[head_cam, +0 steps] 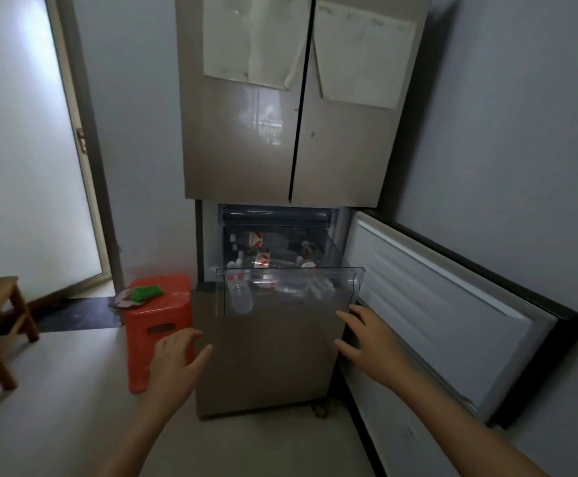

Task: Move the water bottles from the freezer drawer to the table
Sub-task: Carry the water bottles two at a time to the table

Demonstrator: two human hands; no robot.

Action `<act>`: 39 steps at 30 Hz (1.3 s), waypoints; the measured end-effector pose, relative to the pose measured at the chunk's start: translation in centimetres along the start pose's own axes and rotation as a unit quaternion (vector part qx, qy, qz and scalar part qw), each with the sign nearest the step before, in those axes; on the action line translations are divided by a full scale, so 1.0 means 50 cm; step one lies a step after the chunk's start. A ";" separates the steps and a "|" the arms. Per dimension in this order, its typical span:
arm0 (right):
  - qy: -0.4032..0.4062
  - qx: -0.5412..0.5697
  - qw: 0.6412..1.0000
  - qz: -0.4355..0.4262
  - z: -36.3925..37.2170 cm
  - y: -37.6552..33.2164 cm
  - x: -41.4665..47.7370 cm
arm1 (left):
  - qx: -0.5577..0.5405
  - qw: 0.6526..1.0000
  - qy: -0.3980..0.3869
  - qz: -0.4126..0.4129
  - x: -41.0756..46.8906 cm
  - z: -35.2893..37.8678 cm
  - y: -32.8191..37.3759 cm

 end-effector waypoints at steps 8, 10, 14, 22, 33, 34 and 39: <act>-0.091 0.006 0.994 0.065 0.075 0.063 0.088 | -0.051 0.996 -0.069 -0.024 0.163 0.115 -0.087; -0.092 0.010 0.994 0.063 0.084 0.081 0.121 | -0.035 0.997 -0.066 -0.022 0.185 0.123 -0.066; -0.100 0.019 0.994 0.042 0.110 0.114 0.189 | 0.003 1.000 -0.017 -0.016 0.219 0.119 0.012; -0.082 0.074 0.994 0.004 0.182 0.236 0.401 | 0.043 0.999 0.022 -0.017 0.403 0.201 0.060; -0.157 0.126 0.979 -0.040 0.294 0.299 0.541 | 0.086 0.996 0.035 -0.007 0.511 0.278 0.051; -0.161 0.132 0.977 -0.041 0.302 0.301 0.549 | 0.093 0.995 0.035 -0.002 0.522 0.280 0.046; -0.165 0.131 0.976 -0.047 0.321 0.304 0.596 | 0.131 0.990 0.029 0.039 0.580 0.281 0.043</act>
Point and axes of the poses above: each hand's wrist, its own x-axis towards the middle knuckle, its own z-axis out of the palm, y = z × x, the point moved 2 cm from there along x, towards the middle knuckle, and after that the axes turned 13 degrees about -z, right-handed, at the moved point
